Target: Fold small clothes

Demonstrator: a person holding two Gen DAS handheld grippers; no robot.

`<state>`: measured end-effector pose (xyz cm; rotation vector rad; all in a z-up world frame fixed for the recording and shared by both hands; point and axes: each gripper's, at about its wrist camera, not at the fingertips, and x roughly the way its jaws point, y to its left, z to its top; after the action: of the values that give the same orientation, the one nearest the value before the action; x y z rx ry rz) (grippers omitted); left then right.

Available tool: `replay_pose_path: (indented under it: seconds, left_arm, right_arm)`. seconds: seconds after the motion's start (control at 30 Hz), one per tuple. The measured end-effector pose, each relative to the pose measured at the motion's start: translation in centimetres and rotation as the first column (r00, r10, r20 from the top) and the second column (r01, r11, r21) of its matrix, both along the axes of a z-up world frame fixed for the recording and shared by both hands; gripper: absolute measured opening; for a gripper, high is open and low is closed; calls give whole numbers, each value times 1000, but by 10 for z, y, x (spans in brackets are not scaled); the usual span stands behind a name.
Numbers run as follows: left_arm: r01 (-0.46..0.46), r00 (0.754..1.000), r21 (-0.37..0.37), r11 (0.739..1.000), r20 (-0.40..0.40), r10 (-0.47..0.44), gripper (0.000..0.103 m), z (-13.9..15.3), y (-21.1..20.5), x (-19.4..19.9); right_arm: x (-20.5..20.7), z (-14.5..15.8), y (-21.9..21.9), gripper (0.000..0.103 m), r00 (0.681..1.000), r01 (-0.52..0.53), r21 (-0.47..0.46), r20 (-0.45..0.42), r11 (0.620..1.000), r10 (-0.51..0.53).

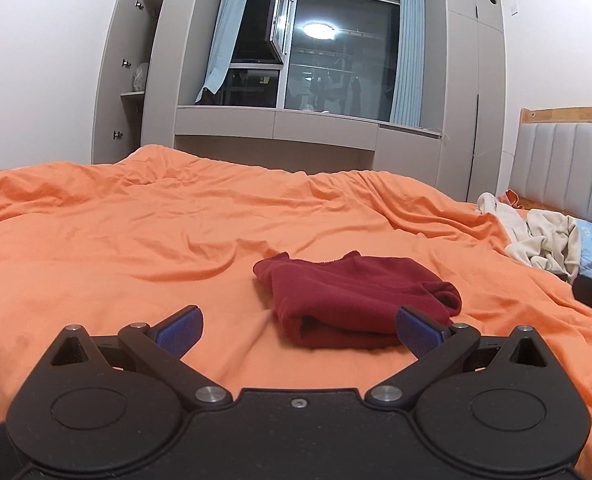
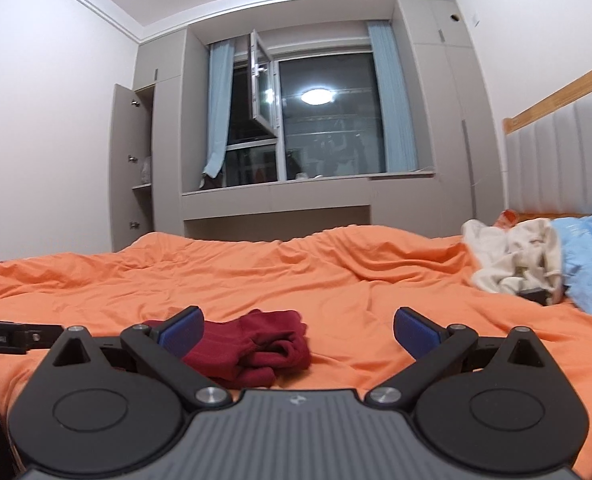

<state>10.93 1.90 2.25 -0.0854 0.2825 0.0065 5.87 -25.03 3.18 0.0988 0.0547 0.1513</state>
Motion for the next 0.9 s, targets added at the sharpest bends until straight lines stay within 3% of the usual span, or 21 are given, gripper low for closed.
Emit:
replay_pose_path:
  seconds: [0.3,0.9]
  left_arm:
    - [18,1000,37,999,13,-18,102,-9,-3,-36]
    - [9,1000,32,999,9,-9,102,-9,0,-36]
  right_arm:
    - [-19,-9,1,103,1000,-10,-1,-27,1000,10]
    - [-15,-10,1,103,999,-8,-8,-42,1000,8]
